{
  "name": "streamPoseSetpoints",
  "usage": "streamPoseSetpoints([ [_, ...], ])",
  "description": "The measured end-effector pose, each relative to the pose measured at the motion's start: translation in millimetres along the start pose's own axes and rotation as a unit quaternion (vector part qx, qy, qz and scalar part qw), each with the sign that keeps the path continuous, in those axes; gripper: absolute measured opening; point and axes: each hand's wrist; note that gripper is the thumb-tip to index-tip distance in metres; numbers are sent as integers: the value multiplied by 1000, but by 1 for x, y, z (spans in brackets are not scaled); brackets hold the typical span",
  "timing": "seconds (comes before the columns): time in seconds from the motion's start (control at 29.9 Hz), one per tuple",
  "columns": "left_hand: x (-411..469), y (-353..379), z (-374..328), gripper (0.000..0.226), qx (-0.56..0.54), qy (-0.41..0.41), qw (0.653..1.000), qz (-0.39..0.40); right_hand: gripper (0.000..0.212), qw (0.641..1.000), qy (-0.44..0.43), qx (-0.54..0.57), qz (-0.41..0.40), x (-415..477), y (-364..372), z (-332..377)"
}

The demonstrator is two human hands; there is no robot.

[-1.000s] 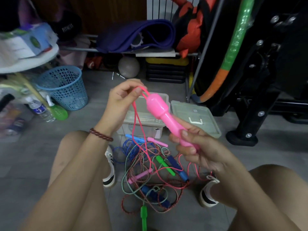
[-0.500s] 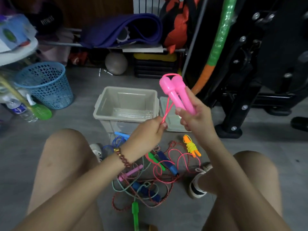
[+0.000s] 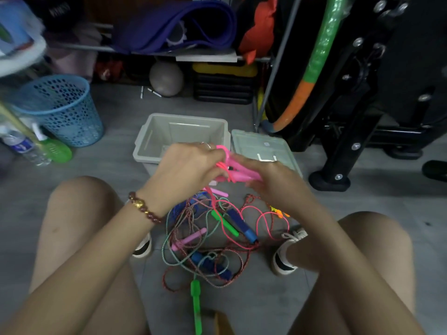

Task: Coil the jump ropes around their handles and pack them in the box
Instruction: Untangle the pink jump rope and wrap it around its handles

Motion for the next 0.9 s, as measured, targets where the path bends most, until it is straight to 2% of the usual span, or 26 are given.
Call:
streamPoseSetpoints([
  [0.1, -6, -4, 11, 26, -43, 7, 999, 32, 73, 997, -42, -7, 70, -3, 0, 1],
  [0.2, -9, -12, 22, 27, -139, -68, 986, 67, 75, 989, -86, 18, 121, -7, 1, 3],
  [0.27, -10, -12, 25, 25, -219, -126, 962, 106, 76, 982, -108, 37, 148, -10, 1, 5],
  [0.37, -10, -5, 26, 20, -370, -163, 900, 162, 79, 964, -138, 130, 188, -13, 0, 4],
  [0.47, -9, 0, 27, 18, -500, -164, 832, 174, 77, 933, -131, 271, 196, -15, -4, -3],
  [0.53, -7, 1, 24, 13, -567, -152, 790, 177, 71, 921, -135, 309, 197, -17, -7, -7],
  [0.67, -5, -1, 22, 13, -655, -119, 720, 197, 67, 882, -125, 399, 217, -20, -15, -11],
  [0.73, -7, -4, 23, 16, -721, -115, 655, 194, 70, 859, -117, 452, 211, -23, -22, -15],
  [0.8, -8, -7, 24, 30, -767, -119, 604, 180, 71, 846, -119, 480, 198, -25, -26, -19],
  [0.9, -9, -8, 22, 40, -799, -88, 563, 189, 71, 834, -131, 499, 193, -27, -24, -21],
])
Point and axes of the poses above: each hand's wrist, its own x-axis towards the middle knuckle, its own y-axis out of the palm, z = x × y
